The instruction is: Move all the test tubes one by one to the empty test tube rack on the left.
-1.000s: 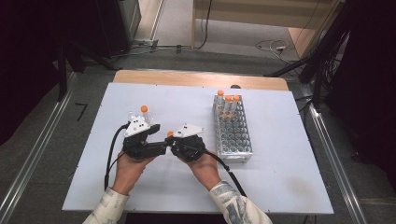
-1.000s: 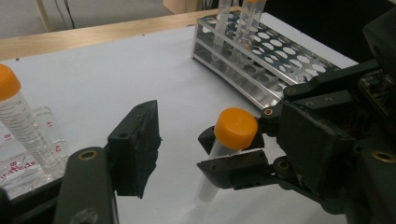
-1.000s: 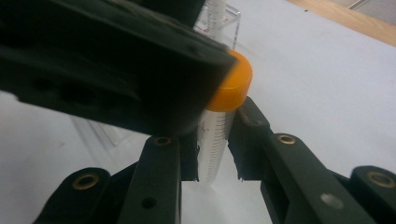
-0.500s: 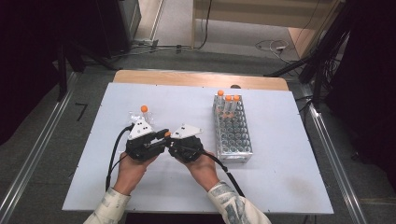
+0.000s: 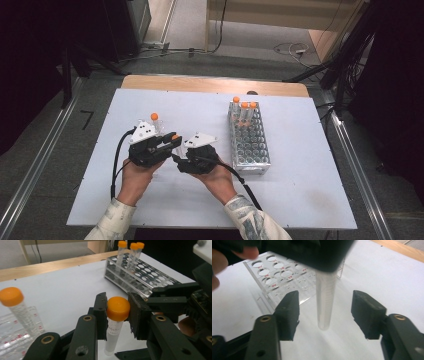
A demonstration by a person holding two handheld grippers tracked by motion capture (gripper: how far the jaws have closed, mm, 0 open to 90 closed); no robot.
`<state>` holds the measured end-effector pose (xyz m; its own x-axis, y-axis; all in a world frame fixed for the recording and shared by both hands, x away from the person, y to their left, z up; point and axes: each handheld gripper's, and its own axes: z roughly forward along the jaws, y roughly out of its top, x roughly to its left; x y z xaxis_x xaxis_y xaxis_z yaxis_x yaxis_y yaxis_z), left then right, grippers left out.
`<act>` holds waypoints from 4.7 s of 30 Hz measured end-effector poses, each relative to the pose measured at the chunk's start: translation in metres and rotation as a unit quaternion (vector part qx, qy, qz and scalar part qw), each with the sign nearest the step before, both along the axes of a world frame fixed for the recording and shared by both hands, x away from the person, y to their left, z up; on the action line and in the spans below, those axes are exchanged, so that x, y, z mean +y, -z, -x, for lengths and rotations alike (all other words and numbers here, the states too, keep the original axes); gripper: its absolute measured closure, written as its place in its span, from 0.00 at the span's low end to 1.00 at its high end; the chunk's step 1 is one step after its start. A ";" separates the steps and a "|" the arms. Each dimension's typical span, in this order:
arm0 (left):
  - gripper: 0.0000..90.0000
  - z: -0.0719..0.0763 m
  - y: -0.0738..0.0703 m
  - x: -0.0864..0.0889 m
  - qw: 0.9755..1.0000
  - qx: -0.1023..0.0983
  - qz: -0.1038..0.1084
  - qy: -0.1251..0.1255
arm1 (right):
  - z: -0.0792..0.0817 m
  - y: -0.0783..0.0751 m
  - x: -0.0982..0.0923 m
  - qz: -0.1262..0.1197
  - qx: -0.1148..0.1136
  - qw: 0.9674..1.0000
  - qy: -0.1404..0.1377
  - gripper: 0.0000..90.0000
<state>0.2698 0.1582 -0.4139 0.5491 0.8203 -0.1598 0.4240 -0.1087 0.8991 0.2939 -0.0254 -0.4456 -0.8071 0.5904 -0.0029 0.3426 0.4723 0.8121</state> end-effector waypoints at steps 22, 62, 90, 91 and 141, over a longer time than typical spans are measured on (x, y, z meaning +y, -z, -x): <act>0.78 -0.025 -0.028 0.035 0.998 0.003 0.015 -0.054 | -0.003 0.000 -0.005 -0.004 0.001 1.000 0.007 0.38; 0.78 -0.035 -0.040 0.055 0.992 -0.019 -0.007 -0.123 | -0.006 0.005 -0.005 -0.006 0.015 1.000 0.025 0.25; 0.75 -0.045 0.012 0.039 0.989 0.023 -0.068 -0.129 | -0.006 0.007 -0.007 -0.008 0.014 0.999 0.028 0.26; 0.71 -0.045 0.012 0.038 0.989 0.022 -0.068 -0.128 | -0.006 0.007 -0.007 -0.008 0.013 0.999 0.029 0.26; 0.17 -0.015 0.023 0.061 0.990 0.028 0.009 -0.140 | -0.073 -0.039 -0.143 -0.032 -0.043 0.980 0.194 0.27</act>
